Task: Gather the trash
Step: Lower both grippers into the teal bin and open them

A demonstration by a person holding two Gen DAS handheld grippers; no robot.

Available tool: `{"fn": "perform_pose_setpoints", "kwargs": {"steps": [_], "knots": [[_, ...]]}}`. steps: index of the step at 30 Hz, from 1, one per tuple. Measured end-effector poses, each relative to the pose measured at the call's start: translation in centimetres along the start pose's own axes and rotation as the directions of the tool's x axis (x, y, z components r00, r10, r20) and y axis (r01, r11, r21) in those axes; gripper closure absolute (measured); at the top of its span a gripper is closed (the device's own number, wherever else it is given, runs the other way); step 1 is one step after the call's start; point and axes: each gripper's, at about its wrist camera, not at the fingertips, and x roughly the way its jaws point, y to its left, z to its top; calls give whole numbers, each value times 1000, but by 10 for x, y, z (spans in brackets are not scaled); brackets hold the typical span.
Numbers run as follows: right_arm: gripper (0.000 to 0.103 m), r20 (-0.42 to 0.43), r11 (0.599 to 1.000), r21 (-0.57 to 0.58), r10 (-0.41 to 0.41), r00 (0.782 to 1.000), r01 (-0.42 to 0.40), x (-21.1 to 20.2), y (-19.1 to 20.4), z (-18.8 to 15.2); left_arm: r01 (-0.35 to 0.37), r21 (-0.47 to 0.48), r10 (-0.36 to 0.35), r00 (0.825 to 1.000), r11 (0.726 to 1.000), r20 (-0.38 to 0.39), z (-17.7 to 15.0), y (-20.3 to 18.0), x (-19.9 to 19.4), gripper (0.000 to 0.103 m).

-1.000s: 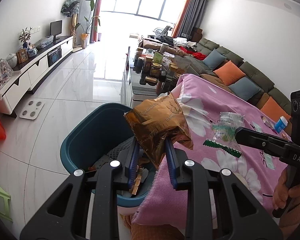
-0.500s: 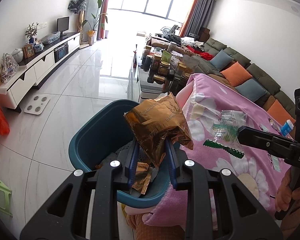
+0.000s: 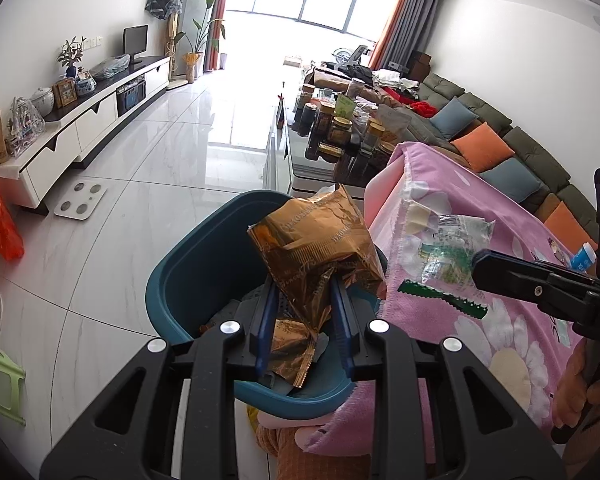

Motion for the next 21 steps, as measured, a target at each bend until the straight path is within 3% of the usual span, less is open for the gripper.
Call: {"fn": "perform_pose_setpoints", "kwargs": {"steps": [21], "knots": [[99,-53,1000,-14,-17,998,16,31,3,9,-44,-39,42,999,998,-29,0,12,22,76]]}}
